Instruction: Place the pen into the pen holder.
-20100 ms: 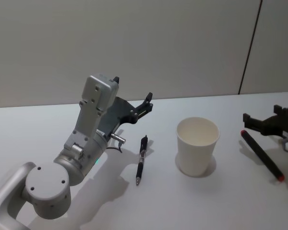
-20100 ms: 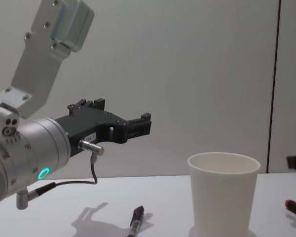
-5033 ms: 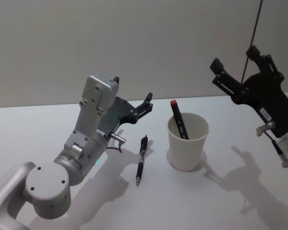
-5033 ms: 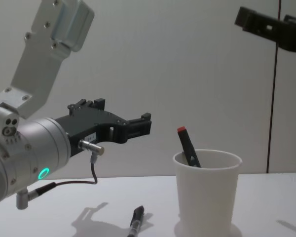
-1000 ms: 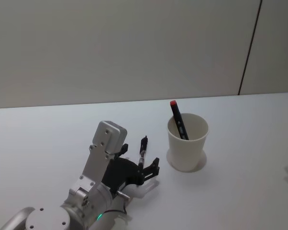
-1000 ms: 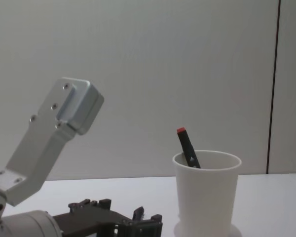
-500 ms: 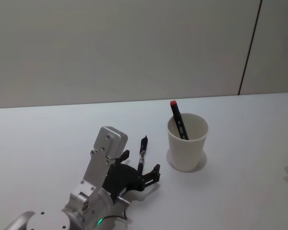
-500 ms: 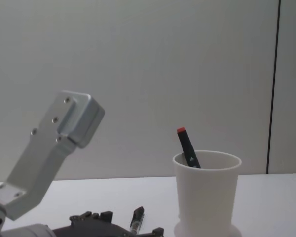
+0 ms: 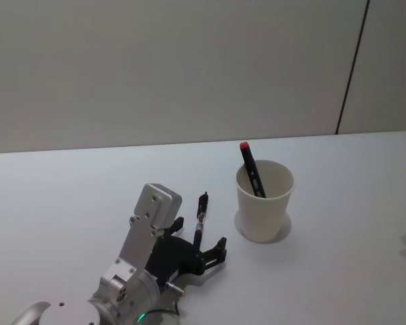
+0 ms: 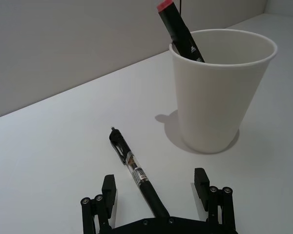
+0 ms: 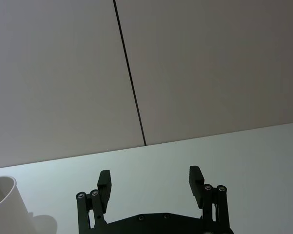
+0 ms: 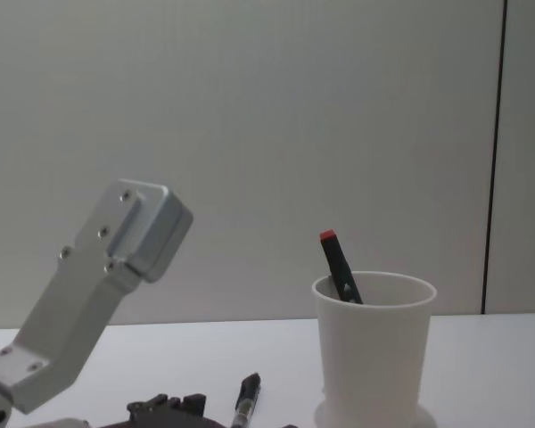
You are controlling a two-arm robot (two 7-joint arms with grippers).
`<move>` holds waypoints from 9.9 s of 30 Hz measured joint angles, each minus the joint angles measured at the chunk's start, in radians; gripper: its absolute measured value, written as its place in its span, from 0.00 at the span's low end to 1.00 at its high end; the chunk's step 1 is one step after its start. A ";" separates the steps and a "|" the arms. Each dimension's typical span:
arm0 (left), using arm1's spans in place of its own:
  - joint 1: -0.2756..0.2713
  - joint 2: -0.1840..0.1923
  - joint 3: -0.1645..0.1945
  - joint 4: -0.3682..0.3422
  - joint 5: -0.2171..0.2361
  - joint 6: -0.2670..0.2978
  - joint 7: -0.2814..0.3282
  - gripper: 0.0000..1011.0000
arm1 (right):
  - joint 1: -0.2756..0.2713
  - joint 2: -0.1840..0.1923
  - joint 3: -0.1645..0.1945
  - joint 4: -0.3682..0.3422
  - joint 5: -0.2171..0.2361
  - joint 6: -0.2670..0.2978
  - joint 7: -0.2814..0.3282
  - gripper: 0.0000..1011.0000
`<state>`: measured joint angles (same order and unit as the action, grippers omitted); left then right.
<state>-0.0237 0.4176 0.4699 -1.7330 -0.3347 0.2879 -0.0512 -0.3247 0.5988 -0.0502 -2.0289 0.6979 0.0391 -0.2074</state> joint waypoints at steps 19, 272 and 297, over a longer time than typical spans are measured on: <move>0.002 -0.001 0.001 0.003 0.005 0.000 -0.003 0.99 | 0.000 0.000 0.000 0.000 0.000 0.000 0.000 0.99; 0.040 0.015 -0.006 -0.019 0.053 0.022 -0.002 0.50 | 0.000 0.000 0.000 0.000 0.000 0.000 0.000 0.99; 0.040 0.015 -0.006 -0.018 0.053 0.023 -0.002 0.34 | 0.000 0.000 0.000 0.000 0.000 0.000 0.000 0.99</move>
<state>0.0166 0.4329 0.4634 -1.7513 -0.2819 0.3104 -0.0532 -0.3246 0.5988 -0.0503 -2.0289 0.6979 0.0391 -0.2075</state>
